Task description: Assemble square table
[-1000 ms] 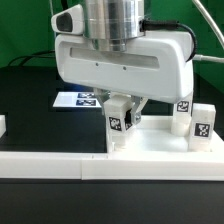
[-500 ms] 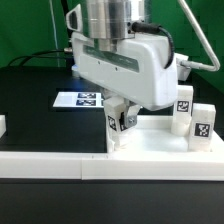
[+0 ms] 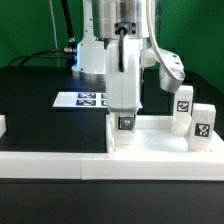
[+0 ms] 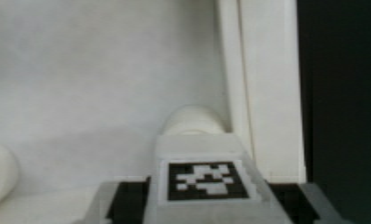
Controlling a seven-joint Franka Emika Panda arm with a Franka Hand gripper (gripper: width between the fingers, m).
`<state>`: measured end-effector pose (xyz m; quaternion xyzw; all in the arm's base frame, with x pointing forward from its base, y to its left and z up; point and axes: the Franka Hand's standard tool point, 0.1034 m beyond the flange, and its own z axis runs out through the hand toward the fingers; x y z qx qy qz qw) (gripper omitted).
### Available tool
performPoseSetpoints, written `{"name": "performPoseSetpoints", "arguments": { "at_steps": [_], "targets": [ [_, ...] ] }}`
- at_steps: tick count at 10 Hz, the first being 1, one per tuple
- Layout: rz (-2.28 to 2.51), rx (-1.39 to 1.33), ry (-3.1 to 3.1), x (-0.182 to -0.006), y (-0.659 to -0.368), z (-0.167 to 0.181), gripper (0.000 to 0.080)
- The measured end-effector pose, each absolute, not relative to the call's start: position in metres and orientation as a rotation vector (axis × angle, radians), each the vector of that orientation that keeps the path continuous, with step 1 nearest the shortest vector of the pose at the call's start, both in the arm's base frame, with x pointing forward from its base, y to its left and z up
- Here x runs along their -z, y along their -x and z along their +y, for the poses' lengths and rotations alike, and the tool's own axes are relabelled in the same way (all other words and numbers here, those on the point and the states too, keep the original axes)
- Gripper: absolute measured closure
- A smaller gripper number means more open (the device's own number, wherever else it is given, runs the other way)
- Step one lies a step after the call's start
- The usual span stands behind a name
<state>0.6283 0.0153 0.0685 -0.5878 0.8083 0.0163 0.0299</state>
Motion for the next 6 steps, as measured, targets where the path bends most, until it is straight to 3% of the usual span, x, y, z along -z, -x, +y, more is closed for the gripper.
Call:
{"name": "performPoseSetpoints", "arguments": {
  "at_steps": [3, 4, 5, 6],
  "targets": [
    [2.563, -0.032, 1.714, -0.0684, -0.6299, 0.0159, 0.0512],
    [2.526, -0.031, 1.766, -0.0687, -0.63, 0.0158, 0.032],
    [2.423, -0.034, 1.904, -0.0719, -0.6292, 0.0158, 0.032],
    [2.287, -0.028, 2.067, -0.0737, -0.6281, 0.0169, 0.0189]
  ]
}}
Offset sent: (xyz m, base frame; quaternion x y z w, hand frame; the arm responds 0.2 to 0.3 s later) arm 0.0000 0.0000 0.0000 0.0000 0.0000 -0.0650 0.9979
